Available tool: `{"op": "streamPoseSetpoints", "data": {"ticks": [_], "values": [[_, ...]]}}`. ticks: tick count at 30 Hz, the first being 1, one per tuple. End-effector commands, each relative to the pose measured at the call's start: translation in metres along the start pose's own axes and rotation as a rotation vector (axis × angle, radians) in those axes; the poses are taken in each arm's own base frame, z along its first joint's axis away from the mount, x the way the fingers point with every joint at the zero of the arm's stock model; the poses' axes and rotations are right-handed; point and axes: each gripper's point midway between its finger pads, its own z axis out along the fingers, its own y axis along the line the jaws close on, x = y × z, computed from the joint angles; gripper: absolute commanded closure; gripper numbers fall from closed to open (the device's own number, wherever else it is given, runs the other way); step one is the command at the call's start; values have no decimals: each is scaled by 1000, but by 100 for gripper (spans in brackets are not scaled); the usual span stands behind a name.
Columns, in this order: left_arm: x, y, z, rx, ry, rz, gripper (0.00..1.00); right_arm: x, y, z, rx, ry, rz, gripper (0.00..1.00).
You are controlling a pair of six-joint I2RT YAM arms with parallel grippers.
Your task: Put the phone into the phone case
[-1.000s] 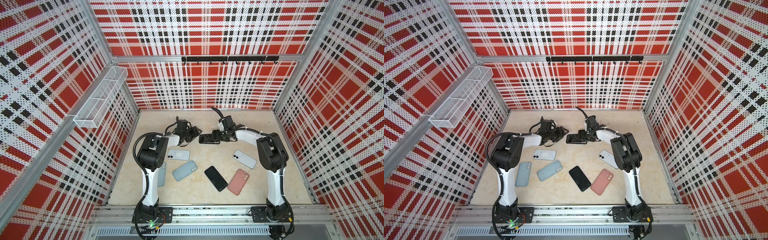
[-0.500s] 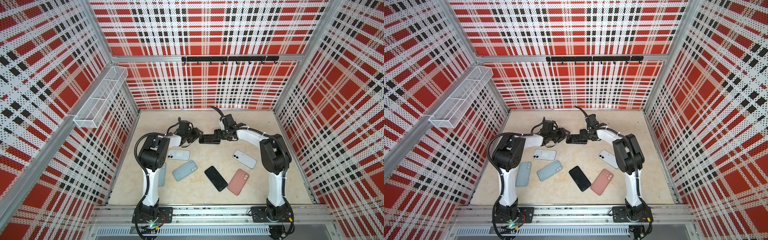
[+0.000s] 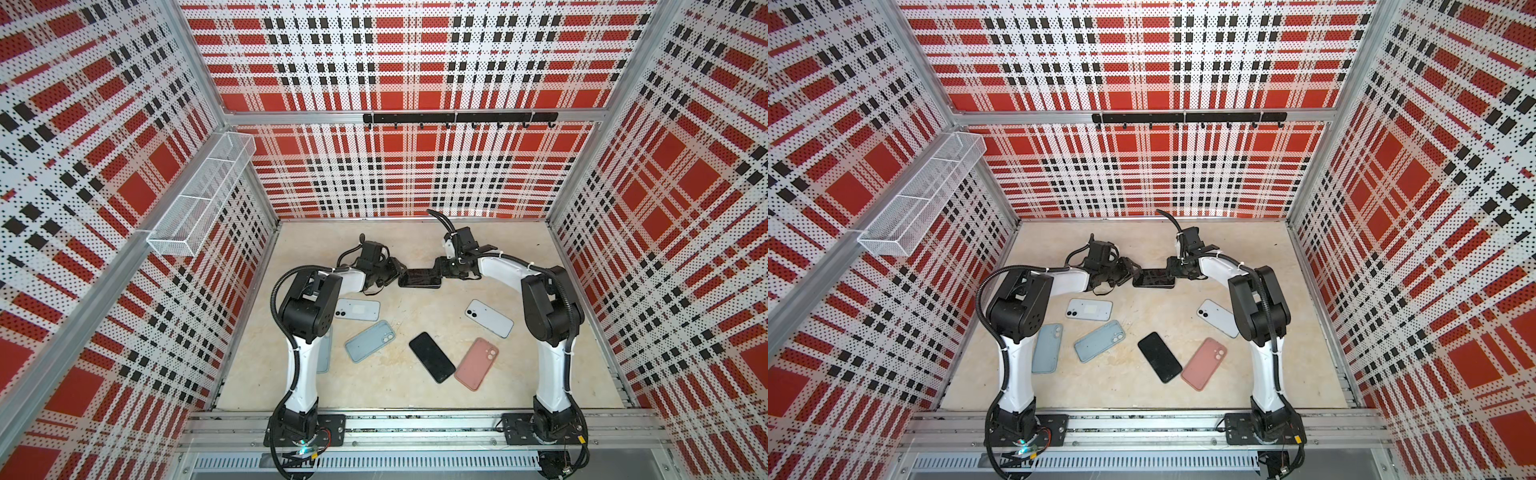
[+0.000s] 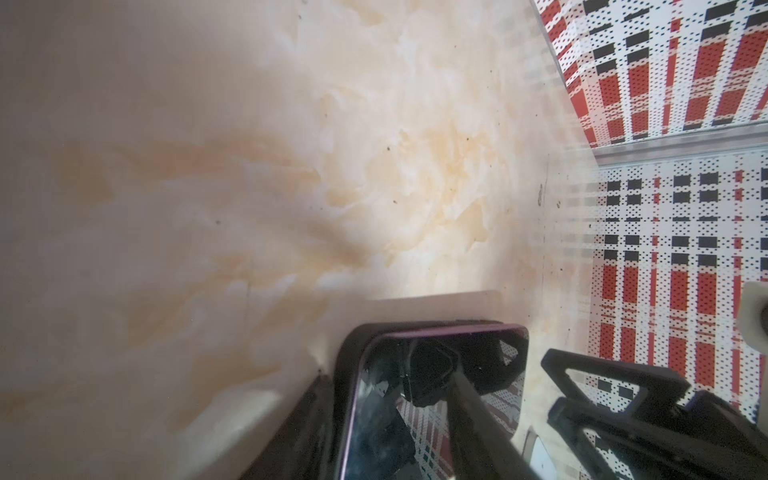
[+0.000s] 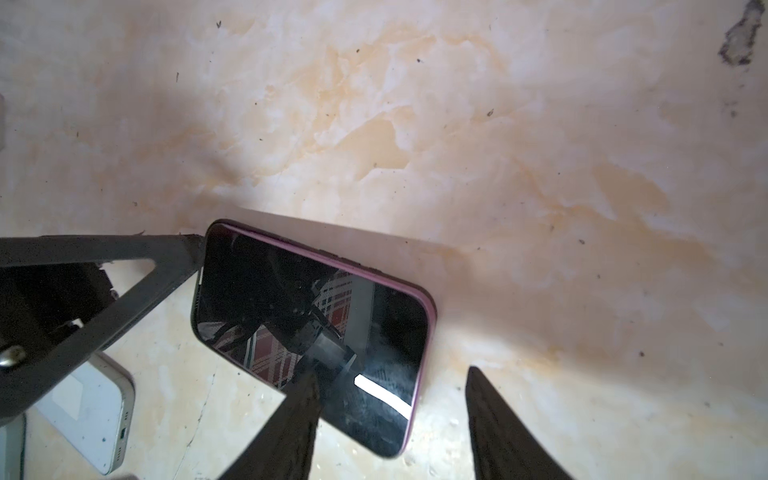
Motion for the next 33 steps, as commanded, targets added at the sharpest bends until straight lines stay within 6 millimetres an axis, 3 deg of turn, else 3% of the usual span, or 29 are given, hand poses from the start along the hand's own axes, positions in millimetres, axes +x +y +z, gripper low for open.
{"op": "streamPoseSetpoints", "data": {"ticks": [1,11,16,33], "values": [[21,18,14,-66,64,-13,55,-1,2,14,-22,6,-25,45],[26,22,17,-102,74,-9,62,19,-8,35,5,75,-12,61],[29,25,18,-109,77,-9,62,30,-10,41,33,107,-27,61],[30,28,13,-127,74,1,62,48,16,59,-12,146,-29,59]]}}
